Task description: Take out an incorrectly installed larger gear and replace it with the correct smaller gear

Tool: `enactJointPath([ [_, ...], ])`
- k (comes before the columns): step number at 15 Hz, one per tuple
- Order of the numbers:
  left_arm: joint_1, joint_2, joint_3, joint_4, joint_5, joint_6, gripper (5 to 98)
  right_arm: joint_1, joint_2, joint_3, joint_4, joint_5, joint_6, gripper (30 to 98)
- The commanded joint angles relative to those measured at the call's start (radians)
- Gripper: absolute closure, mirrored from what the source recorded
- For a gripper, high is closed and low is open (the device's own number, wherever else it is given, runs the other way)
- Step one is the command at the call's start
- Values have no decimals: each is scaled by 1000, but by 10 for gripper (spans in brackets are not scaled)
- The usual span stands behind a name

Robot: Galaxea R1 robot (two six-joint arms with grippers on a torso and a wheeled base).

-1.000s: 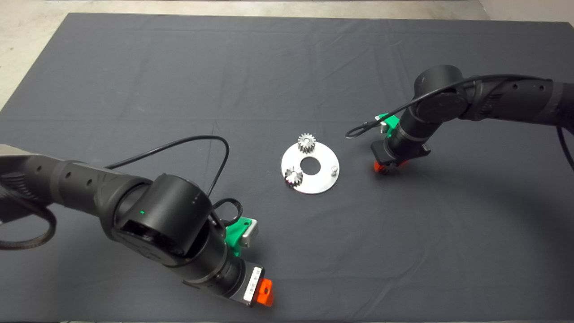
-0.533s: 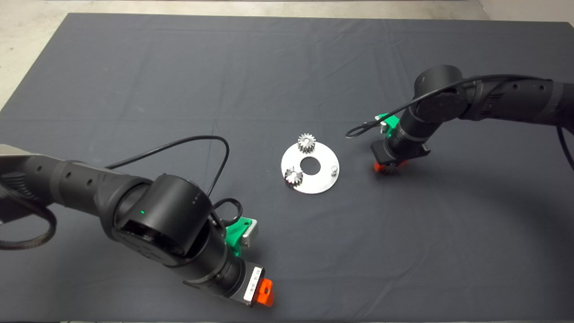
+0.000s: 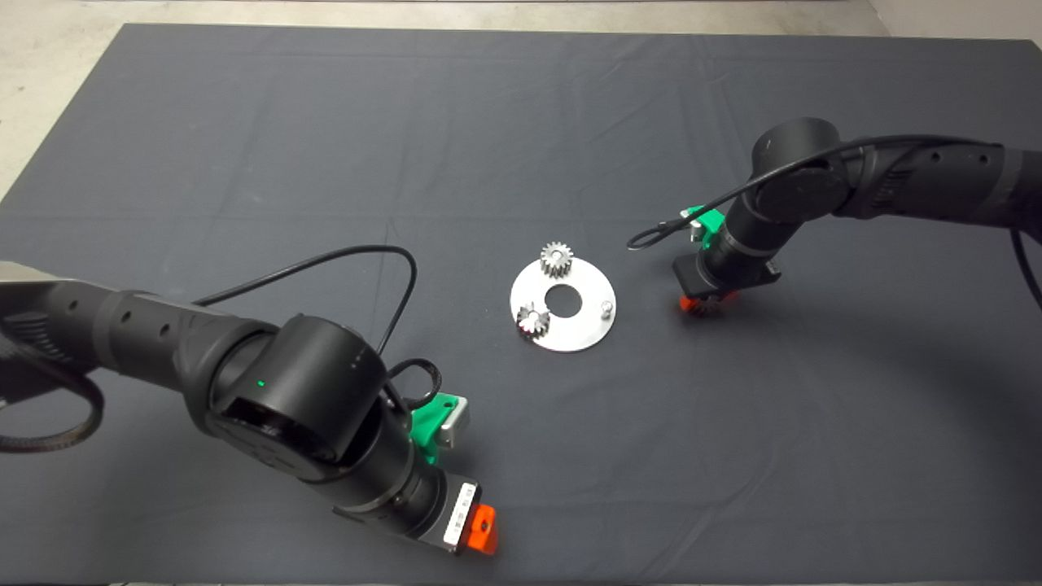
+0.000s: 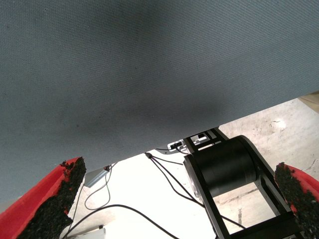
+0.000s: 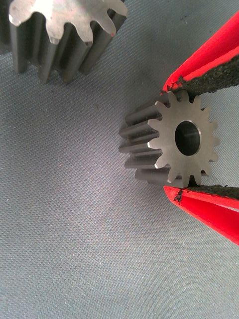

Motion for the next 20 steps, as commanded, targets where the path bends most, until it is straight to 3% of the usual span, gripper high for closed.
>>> enactJointPath([
  [1,-17,1,0,2,4,-3,59,21,9,-1,-34,-90,-3,873],
  [12,-17,27,-20,3,4,0,59,54,6,7,-16,-91,10,913],
  [20,-17,26,-20,2,5,1,59,196,6,15,99,-91,19,926],
])
